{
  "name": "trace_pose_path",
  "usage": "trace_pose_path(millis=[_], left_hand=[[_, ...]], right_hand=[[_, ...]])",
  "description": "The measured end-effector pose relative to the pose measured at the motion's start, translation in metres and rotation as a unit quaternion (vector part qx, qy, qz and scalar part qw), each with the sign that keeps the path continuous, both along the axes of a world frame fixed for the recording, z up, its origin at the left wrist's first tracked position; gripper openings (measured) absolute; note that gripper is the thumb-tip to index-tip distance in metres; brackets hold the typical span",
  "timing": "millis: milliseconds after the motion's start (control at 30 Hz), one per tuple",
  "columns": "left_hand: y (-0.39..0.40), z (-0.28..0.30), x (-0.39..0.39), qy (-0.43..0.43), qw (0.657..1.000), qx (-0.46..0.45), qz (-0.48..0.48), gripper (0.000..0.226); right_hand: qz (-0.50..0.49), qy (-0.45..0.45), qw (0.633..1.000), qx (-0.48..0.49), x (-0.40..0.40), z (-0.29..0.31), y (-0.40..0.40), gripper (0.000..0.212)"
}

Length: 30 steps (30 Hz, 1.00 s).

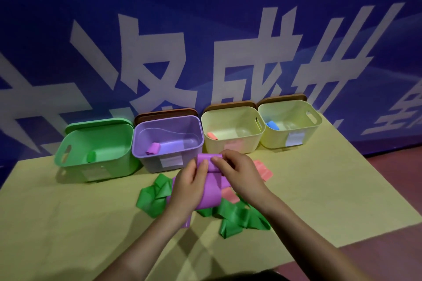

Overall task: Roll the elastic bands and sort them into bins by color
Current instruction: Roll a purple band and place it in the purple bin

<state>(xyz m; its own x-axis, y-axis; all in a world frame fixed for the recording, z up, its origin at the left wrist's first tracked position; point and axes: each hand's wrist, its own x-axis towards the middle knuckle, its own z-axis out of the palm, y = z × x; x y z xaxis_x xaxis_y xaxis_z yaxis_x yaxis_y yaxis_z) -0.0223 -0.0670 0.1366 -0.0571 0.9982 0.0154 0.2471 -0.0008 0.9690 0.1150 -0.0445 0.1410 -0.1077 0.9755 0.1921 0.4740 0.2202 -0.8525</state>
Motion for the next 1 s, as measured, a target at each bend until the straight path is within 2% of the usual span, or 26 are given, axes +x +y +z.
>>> trace_pose_path(millis=[100, 200, 367, 467, 600, 767, 1000], left_hand=[[0.000, 0.005, -0.011, 0.042, 0.999, 0.001, -0.014, 0.018], [-0.002, 0.007, -0.017, 0.034, 0.999, 0.008, -0.007, 0.022], [-0.010, 0.010, -0.016, -0.060, 0.998, 0.004, 0.013, 0.020], [-0.008, 0.011, -0.010, -0.090, 0.995, -0.048, 0.019, 0.019], [-0.002, 0.009, -0.005, -0.084, 0.987, -0.135, 0.025, 0.030], [0.010, 0.011, 0.000, -0.192, 0.969, -0.152, 0.042, 0.027], [0.028, 0.008, 0.004, -0.258, 0.954, -0.153, 0.015, 0.031]], right_hand=[[0.005, 0.003, 1.000, 0.017, -0.008, -0.002, -0.006, 0.046], [-0.002, 0.011, 0.999, 0.040, -0.016, -0.002, -0.012, 0.032], [-0.010, 0.011, 0.997, 0.077, -0.019, -0.005, -0.016, 0.036], [-0.023, 0.020, 0.996, 0.085, -0.015, -0.007, -0.013, 0.041], [-0.019, 0.019, 0.994, 0.106, -0.010, -0.006, -0.006, 0.037], [-0.011, 0.020, 0.992, 0.127, -0.004, -0.004, 0.003, 0.034], [0.027, -0.084, 0.977, 0.196, 0.011, -0.001, 0.030, 0.022]])
